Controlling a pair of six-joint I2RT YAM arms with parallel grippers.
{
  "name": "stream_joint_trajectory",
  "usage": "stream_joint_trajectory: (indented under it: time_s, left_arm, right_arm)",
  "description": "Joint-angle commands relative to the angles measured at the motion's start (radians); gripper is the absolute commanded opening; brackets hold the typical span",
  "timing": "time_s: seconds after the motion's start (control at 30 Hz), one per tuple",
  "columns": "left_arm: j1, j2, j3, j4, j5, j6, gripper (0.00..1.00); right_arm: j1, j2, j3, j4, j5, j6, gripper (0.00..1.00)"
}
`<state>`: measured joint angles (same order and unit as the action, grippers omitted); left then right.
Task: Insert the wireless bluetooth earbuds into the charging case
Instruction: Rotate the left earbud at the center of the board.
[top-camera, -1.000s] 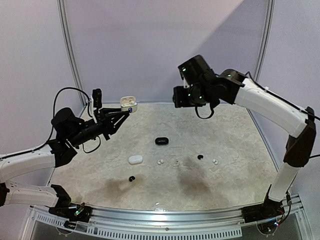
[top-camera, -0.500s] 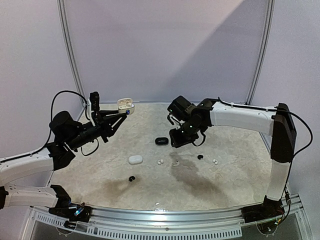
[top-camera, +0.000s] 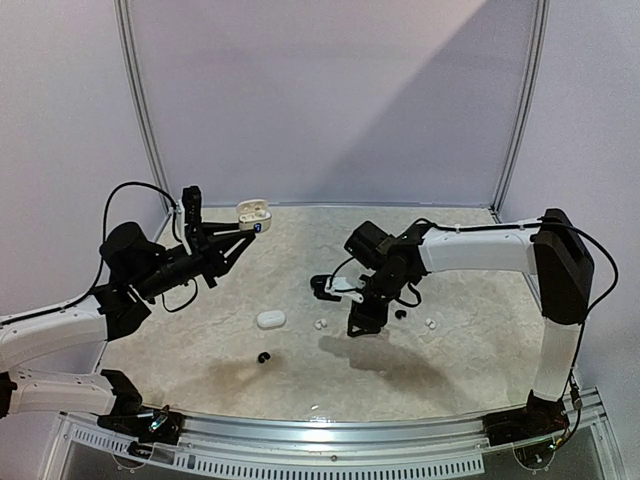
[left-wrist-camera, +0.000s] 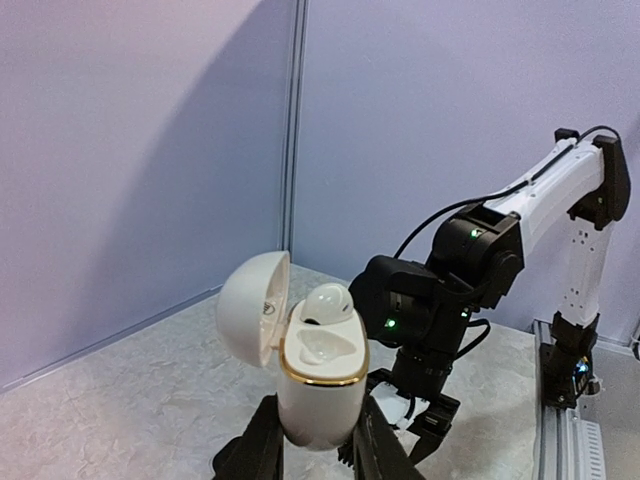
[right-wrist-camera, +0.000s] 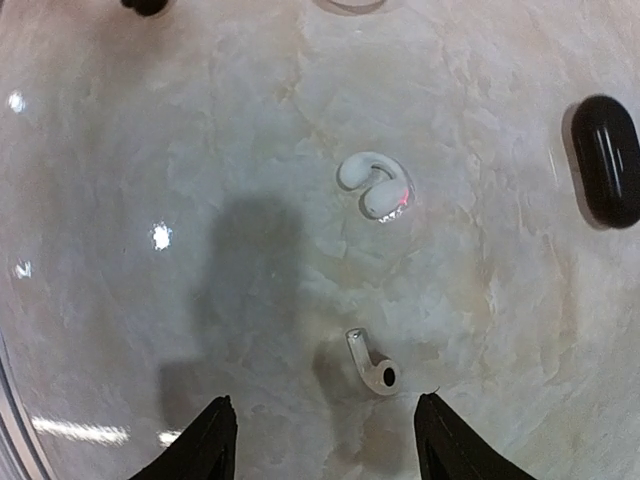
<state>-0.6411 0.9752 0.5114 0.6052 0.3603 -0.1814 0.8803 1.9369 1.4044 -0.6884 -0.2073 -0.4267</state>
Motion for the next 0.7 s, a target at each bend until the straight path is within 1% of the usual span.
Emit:
stream_joint_trajectory:
  time_s: [0.0, 0.1, 0.27, 0.4, 0.53, 0.57, 0.67]
  left_arm:
    - [-0.005, 0.002, 0.026, -0.034, 0.021, 0.031, 0.00]
    - [-0.005, -0.004, 0.029, -0.051, 0.024, 0.041, 0.00]
    - [-0.005, -0.004, 0.028, -0.057, 0.023, 0.044, 0.00]
    - [-0.005, -0.006, 0.027, -0.057, 0.026, 0.047, 0.00]
    - [-0.005, -0.009, 0.026, -0.061, 0.028, 0.046, 0.00]
    - [-0.005, -0.009, 0.026, -0.062, 0.026, 0.048, 0.00]
    - [-0.005, -0.010, 0.026, -0.062, 0.024, 0.047, 0.00]
  right_arm:
    - [-0.014, 0.024, 0.038, -0.016, 0.012, -0.332, 0.61]
    - [-0.015, 0.058, 0.044, -0.019, 0.025, -0.407, 0.61]
    - [-0.016, 0.112, 0.068, -0.030, 0.039, -0.469, 0.57]
    - [-0.016, 0.136, 0.077, -0.011, 0.069, -0.471, 0.55]
    - [-0.025, 0.140, 0.073, -0.006, 0.057, -0.469, 0.53]
    - [-0.026, 0.142, 0.073, -0.009, 0.056, -0.468, 0.52]
    - [-0.035, 0.153, 0.072, -0.021, 0.054, -0.468, 0.45]
